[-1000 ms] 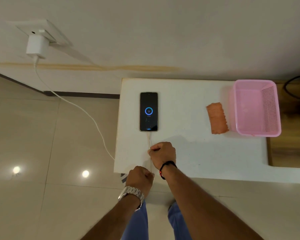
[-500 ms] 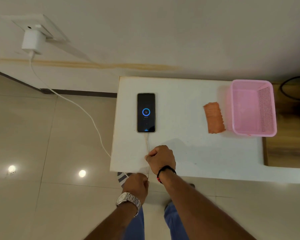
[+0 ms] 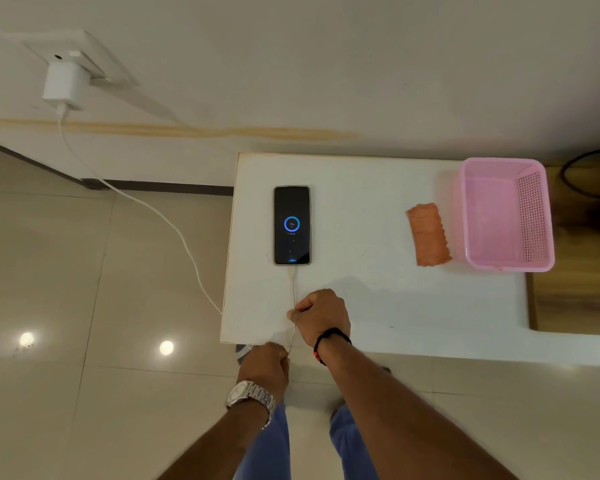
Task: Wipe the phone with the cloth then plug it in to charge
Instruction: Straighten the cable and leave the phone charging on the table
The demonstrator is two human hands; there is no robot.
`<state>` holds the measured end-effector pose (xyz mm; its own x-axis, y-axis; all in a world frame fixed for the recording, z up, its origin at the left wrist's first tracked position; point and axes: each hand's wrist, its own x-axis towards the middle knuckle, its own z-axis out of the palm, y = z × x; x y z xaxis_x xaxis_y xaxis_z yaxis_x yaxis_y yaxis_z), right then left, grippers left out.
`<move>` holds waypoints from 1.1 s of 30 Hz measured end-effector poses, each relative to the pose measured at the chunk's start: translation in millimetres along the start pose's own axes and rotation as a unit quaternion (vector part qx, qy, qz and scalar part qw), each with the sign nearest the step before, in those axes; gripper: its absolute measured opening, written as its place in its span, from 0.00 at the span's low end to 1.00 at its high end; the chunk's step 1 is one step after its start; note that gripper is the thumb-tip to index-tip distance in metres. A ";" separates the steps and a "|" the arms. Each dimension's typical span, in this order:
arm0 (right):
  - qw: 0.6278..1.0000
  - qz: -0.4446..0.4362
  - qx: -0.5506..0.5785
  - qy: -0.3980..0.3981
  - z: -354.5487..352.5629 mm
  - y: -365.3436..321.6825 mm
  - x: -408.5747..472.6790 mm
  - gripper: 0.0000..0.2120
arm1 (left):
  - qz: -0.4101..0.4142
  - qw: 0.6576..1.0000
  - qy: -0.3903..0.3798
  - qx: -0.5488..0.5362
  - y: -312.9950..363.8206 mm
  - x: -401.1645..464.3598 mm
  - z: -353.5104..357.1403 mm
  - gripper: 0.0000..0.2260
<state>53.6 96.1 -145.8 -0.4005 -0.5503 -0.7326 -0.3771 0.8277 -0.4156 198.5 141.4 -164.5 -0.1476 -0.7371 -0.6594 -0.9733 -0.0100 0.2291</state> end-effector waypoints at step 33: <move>0.964 -0.100 0.164 0.182 -134.5 13.3 19.4 0.06 | 0.201 0.961 0.136 -0.134 173.4 61.4 -126.8 0.09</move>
<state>-71.5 81.6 -93.0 -0.6370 -0.6549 -0.4066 -0.2166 0.6582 -0.7210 42.9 8.7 -74.5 -0.4151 -0.8670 -0.2758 -0.7614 0.1651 0.6269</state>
